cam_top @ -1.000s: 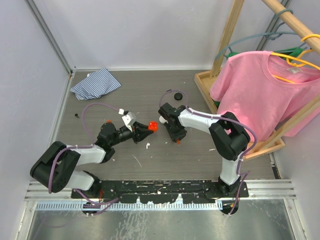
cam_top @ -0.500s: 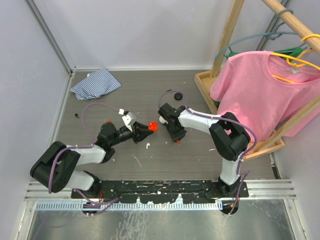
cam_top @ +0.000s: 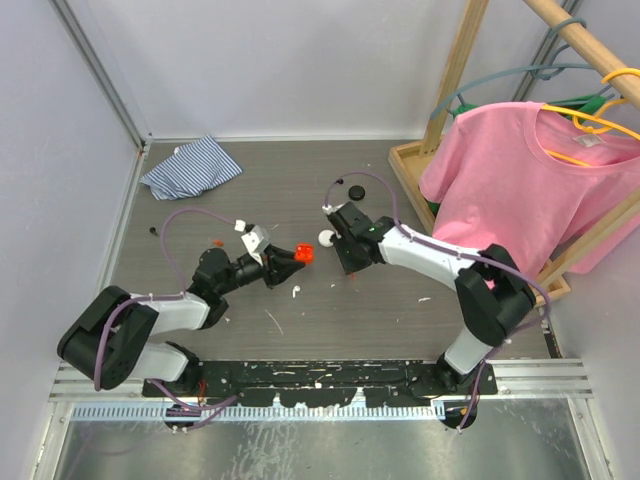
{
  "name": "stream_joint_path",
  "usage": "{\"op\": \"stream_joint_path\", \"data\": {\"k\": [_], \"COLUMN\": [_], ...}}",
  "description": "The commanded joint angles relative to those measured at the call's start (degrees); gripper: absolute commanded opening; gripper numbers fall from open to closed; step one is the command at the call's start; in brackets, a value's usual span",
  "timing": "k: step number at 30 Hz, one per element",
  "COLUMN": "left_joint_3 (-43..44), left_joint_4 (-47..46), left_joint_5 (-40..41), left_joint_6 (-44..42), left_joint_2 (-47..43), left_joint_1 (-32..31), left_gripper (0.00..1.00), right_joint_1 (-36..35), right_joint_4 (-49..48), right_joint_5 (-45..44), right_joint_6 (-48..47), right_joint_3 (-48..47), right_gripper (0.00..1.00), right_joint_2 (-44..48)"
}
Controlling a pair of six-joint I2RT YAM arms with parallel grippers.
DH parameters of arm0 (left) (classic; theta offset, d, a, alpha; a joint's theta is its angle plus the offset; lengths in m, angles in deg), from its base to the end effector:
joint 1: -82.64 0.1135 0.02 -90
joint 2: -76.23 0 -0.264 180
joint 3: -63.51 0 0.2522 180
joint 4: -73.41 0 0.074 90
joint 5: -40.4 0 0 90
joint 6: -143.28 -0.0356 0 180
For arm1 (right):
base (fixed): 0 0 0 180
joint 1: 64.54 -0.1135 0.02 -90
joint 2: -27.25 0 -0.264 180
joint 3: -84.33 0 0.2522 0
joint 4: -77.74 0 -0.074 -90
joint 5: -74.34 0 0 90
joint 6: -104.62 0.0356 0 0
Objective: Insert the wireless bluetooth earbuds into the charging case
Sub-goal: Pick up the earbud from the center of the board, then place the earbud in the charging case.
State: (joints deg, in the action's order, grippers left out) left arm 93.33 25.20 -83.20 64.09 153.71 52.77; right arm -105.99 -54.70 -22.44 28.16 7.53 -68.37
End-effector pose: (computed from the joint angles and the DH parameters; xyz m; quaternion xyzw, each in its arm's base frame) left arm 0.1951 -0.1348 0.1858 0.3141 0.6304 -0.4271 0.5671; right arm 0.2489 0.2142 0.1947 -0.2239 0.9512 0.0430 0.2080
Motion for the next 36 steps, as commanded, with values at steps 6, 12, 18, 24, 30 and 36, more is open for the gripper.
{"op": "stream_joint_path", "data": {"k": [6,12,18,24,30,36], "left_joint_3": [-1.7,-2.9,-3.6,-5.0,-4.2,-3.8], "left_joint_4": [-8.9,-11.3,-12.6,-18.5,-19.9,-19.9], "left_joint_5": [2.3,2.6,2.0,2.4,-2.1,-3.4], "left_joint_6": [-0.4,-0.4,0.0,1.4,2.1,2.9], "left_joint_2": [-2.5,-3.3,-4.3,-5.7,-6.2,-7.8], "left_joint_1": [0.3,0.3,0.3,0.2,0.2,0.2], "left_gripper": [0.0,0.0,0.0,0.0,0.0,0.0], "right_joint_1": [0.1,-0.5,-1.1,-1.6,-2.5,-3.3], "right_joint_4": [-13.6,-22.5,-32.5,-42.7,-52.0,-57.9], "right_joint_5": [2.4,8.2,15.7,23.8,26.3,29.3], "right_joint_6": [-0.6,-1.7,-1.7,0.5,2.9,4.0], "right_joint_3": [5.0,8.6,12.3,14.9,17.7,18.4], "right_gripper": [0.17,0.17,0.18,0.19,0.19,0.19], "right_joint_2": [14.7,22.9,29.1,30.8,30.8,31.0]}}
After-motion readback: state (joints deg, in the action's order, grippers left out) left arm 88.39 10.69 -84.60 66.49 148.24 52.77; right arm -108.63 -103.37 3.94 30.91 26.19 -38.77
